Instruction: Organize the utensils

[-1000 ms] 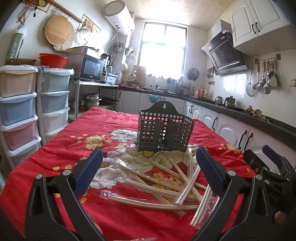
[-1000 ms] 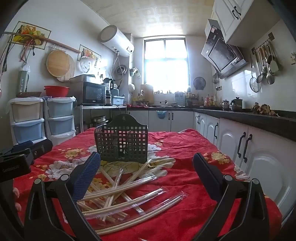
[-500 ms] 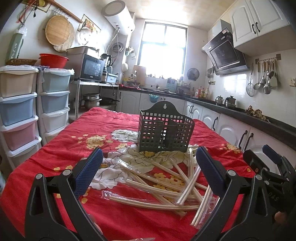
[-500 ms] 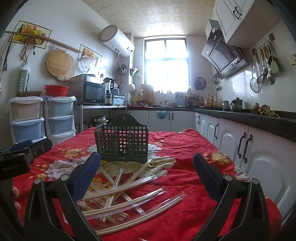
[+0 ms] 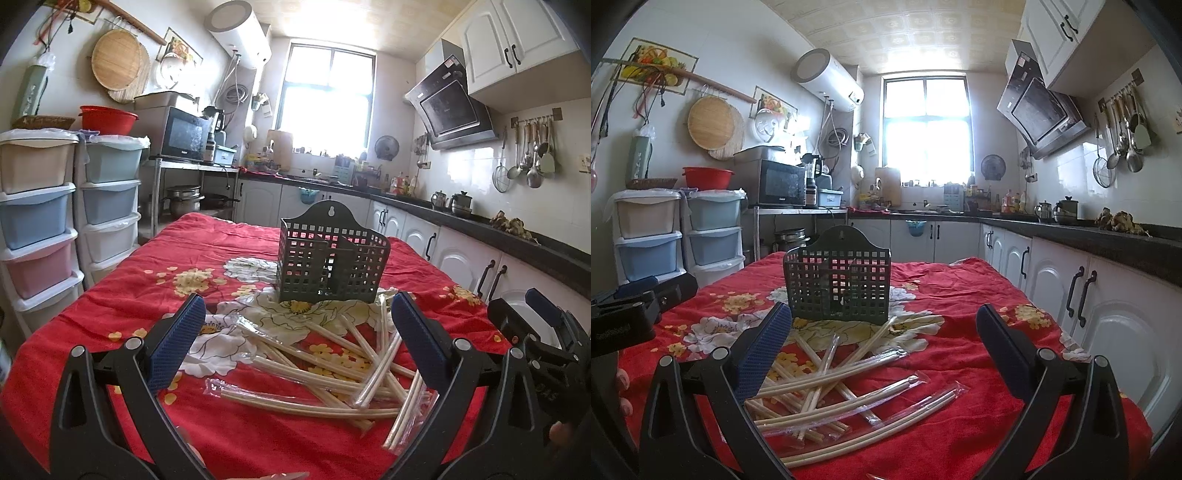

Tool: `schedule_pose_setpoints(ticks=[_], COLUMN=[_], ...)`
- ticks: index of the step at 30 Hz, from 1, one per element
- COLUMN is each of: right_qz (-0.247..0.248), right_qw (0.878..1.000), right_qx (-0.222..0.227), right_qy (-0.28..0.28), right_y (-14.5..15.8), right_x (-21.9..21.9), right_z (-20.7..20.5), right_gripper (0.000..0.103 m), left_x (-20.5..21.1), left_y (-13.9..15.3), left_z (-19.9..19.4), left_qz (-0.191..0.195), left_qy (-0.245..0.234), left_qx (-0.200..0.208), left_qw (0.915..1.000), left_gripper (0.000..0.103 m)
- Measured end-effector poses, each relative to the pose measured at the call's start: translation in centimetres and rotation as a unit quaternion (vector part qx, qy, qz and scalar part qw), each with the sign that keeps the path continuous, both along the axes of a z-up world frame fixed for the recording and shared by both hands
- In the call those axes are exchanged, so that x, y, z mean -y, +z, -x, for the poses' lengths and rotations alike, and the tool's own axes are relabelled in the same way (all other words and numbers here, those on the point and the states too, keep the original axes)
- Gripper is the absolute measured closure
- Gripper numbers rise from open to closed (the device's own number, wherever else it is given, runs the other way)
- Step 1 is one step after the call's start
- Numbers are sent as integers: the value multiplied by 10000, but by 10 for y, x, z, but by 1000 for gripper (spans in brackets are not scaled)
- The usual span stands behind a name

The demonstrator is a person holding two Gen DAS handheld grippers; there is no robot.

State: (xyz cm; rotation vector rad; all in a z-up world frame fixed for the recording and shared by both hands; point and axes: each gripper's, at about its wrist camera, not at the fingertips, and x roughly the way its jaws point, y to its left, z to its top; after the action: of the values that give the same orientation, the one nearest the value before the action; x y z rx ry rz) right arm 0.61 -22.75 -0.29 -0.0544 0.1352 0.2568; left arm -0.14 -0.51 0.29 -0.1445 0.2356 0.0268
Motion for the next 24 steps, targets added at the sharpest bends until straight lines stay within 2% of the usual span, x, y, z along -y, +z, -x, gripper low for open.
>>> schedule_pose_setpoints(ticks=[8,13,16,20,24], right_qz=[166,279,346,451,458], right_qw=[9992,9969,9948,9924,9881], right_qx=[-137,-463,-668,-861,-1246], right_qy=[331,579,683,754,780], right_y=[3,4,5,9,14], right_x=[-12,-23,-30,-36,-38], right_z=[-4,-17,-25,-37,-60], right_gripper=[6,6,6,6,6], left_x=[-13,-28,-42,-59,-65], left_y=[-1,-3,-6,-10,-13], left_z=[0,-4,-9,-6,-7], left_qz=[51,173,405,662,659], left_qy=[83,200,250,159,224], left_qx=[-48,-304,-520,-591,-818], left_qw=[9999,9992,9975,9959,9942], left_gripper=[10,10,10,10,10])
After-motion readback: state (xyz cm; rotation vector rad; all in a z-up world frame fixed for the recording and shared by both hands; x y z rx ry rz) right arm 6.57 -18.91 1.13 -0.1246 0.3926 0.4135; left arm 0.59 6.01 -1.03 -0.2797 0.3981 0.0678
